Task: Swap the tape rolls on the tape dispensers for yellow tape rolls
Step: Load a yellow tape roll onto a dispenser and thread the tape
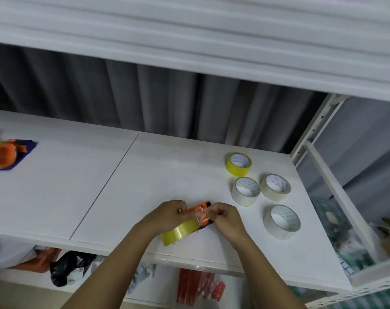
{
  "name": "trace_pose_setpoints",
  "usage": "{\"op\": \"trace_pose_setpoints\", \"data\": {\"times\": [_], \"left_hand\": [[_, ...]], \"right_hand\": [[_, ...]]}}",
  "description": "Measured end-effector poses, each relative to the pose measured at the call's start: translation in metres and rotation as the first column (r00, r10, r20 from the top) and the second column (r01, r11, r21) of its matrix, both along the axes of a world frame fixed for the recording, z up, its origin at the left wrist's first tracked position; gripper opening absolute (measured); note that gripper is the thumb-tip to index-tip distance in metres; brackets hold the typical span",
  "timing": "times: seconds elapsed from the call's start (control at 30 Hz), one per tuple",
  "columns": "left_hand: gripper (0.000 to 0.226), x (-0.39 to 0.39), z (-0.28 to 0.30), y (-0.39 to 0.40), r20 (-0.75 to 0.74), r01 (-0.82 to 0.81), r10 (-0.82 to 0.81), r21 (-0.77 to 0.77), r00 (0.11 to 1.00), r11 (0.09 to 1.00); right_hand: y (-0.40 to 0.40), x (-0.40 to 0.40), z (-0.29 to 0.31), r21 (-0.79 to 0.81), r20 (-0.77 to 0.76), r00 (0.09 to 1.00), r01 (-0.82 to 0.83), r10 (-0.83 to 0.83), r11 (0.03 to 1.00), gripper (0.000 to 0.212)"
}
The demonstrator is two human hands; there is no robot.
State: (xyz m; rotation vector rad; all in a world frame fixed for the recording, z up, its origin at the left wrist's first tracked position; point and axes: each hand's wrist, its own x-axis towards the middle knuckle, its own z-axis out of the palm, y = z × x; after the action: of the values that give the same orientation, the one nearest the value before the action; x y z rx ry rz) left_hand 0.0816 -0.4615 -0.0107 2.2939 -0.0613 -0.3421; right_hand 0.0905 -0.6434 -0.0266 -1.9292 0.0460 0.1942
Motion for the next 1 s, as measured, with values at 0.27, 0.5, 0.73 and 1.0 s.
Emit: {"op": "trace_pose_setpoints", "data": {"times": [0.27,0.5,0.73,1.0], "left_hand": [[0.045,-0.006,-0.007,0.004,-0.011,0.032,-0.034,-0.131,0.999,0.991],[0.046,-0.010,-0.002,0.008,-0.063,0.067,-0.083,-0.217,0.995,0.974],[0.030,-0.011,0.010,0.008,-0.181,0.051,-0.073,-0.122,0.981,0.991],[0.041,-0.022,-0.004,-0.008,0.031,-0.099,0.099,0.005,0.995,0.995]], "right_hand": [[-0.009,0.004,-0.001,-0.080,0.116,0.991,-0.060,0.069,0.995,0.011],[-0.013,0.005,-0.005,0.001,0.070,0.997,0.044,-0.044,0.999,0.007],[-0.008,0.001,-0.004,-0.008,0.183,0.983,0.032,-0.029,0.999,0.019],[-0.006,-0.001,-0.004,-0.153,0.253,0.968,0.038,0.002,0.987,0.029]]}}
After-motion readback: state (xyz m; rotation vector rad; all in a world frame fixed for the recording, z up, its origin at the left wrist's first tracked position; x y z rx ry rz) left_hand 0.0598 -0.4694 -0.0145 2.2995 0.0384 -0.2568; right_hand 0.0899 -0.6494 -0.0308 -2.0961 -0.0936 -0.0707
